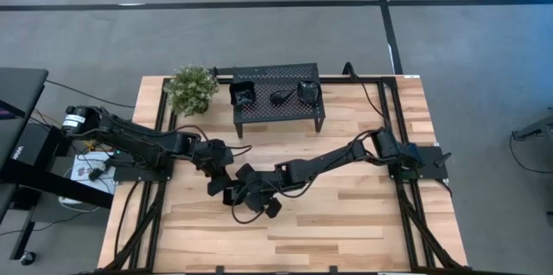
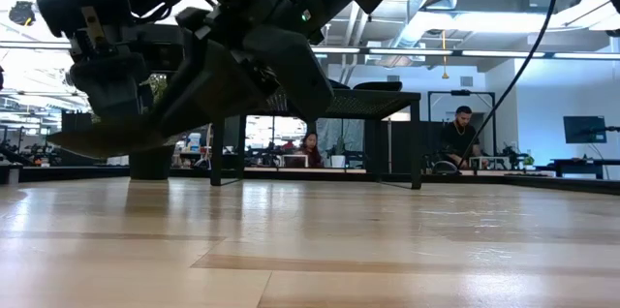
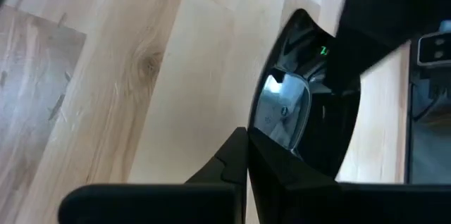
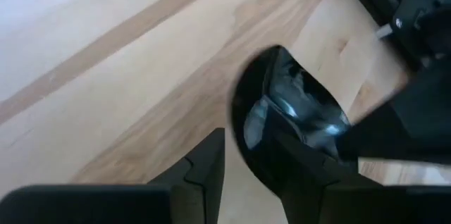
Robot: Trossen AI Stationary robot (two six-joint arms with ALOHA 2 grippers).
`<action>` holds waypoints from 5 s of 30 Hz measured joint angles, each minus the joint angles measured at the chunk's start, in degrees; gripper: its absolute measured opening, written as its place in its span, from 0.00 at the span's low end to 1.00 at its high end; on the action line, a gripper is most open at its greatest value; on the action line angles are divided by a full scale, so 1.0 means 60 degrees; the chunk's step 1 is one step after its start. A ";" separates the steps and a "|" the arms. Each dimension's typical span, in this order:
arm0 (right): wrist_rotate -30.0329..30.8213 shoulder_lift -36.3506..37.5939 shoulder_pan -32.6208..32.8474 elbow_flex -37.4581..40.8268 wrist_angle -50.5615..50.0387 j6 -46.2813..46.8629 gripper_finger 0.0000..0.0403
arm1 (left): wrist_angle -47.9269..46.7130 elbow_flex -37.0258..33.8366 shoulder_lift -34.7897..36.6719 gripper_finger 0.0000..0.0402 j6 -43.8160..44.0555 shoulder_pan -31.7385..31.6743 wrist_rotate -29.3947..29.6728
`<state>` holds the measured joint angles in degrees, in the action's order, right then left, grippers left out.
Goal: Pick & Place Mini shaped plates
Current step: Stack the leaf shaped plate on top of the leaf shaped plates on the shelf, then return to Home Position
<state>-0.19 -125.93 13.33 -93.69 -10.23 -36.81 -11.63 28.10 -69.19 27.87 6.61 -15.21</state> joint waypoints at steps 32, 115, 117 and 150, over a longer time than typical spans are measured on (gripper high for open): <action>0.0008 0.0008 -0.0003 0.0000 0.0036 0.0113 0.01 | 0.0619 -0.0004 0.0000 0.11 -0.0082 -0.0539 -0.0044; 0.7602 0.5041 -0.1248 -0.2401 -0.9265 0.7354 0.19 | 0.3891 0.0000 0.3307 0.21 -0.4206 -0.0539 0.2284; 0.7758 0.5644 -0.0814 -0.2232 -0.9938 0.7635 0.19 | 0.3847 0.0000 0.4366 0.21 -0.4771 -0.0539 0.2585; 0.5253 1.7676 0.2273 1.4089 0.3687 0.4298 0.19 | 0.3610 -0.2790 0.9876 0.21 -0.4669 -0.0915 0.5039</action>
<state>31.33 -19.87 26.97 -9.15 11.89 -11.03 10.03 11.35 -9.93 -0.14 1.12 15.03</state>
